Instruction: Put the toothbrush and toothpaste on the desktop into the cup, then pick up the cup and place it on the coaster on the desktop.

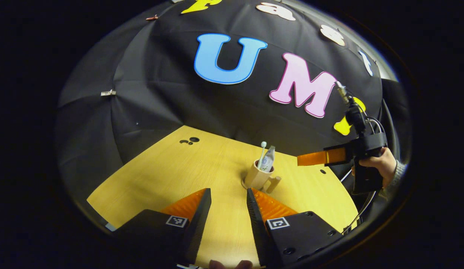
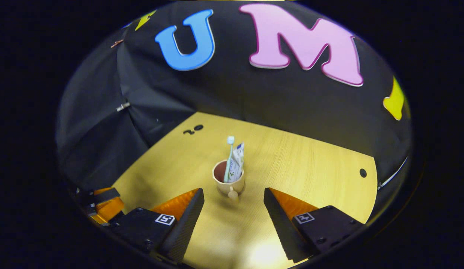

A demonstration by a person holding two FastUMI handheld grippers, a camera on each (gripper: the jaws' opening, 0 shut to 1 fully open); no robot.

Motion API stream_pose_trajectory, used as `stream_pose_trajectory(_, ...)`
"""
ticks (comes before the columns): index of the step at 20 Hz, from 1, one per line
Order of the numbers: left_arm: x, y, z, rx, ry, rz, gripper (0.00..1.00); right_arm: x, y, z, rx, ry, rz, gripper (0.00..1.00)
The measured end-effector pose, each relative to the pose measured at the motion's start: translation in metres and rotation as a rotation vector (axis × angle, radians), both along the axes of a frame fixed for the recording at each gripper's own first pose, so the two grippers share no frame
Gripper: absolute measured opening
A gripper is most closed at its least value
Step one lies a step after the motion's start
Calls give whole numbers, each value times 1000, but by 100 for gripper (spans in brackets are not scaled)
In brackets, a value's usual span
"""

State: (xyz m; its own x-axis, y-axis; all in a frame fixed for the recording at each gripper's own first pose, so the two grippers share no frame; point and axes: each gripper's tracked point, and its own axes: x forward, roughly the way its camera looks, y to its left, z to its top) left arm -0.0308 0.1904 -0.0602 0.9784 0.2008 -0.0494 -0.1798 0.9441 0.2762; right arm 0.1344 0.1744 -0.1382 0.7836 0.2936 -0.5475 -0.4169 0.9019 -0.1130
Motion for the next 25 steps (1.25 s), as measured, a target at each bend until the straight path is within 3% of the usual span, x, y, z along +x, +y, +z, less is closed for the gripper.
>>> stream_pose_trajectory(5, 0, -51, 31, 82, -39, -74, 63, -52, -16, 50, 59, -93, -20, 98)
stream_pose_trajectory(13, -2, -109, 71, 229, -169, -137, 67, -109, -37, 91, 132, -236, -28, 98)
stream_pose_trajectory(18, -16, -126, 79, 259, -191, -111, 73, -133, -47, 108, 161, -304, -21, 98)
stream_pose_trajectory(20, -16, -134, 80, 261, -199, -115, 84, -143, -48, 112, 169, -315, -16, 98)
stream_pose_trajectory(25, -17, -157, 83, 290, -201, -149, 85, -161, -59, 120, 175, -351, -15, 98)
